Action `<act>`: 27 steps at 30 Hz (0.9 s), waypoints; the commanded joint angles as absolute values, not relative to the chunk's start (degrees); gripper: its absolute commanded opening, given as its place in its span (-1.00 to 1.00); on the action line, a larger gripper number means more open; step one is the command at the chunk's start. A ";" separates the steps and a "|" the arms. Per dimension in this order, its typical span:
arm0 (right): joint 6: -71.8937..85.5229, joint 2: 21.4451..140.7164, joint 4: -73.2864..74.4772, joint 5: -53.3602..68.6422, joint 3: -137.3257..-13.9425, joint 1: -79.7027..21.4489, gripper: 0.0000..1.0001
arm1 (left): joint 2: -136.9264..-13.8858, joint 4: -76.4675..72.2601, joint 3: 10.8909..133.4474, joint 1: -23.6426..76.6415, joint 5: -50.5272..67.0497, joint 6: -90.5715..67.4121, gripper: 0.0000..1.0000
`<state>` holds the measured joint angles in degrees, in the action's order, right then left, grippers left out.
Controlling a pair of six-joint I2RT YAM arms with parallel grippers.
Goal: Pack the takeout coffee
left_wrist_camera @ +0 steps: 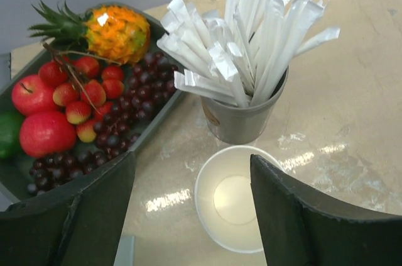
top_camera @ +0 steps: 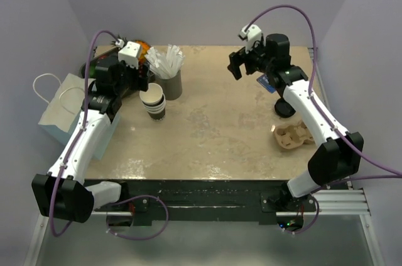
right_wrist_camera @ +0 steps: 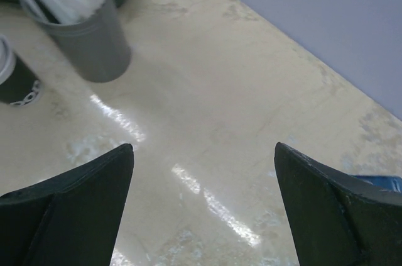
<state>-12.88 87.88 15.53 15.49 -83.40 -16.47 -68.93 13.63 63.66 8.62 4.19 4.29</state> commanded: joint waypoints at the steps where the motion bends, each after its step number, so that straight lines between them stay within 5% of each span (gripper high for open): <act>1: -14.95 87.10 18.19 21.35 -85.70 -21.08 0.91 | -69.17 20.74 66.71 7.82 3.87 1.94 0.53; 13: -12.48 86.40 17.75 21.27 -83.23 -24.61 0.92 | -77.42 28.29 71.98 7.21 6.50 -4.04 0.05; 27: -12.39 84.81 17.49 20.74 -81.12 -24.61 0.93 | -82.26 30.50 73.56 6.59 5.10 -2.99 -0.15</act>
<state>-13.06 86.83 18.87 20.49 -80.53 -24.49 -81.38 29.82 71.26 7.38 5.74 -2.52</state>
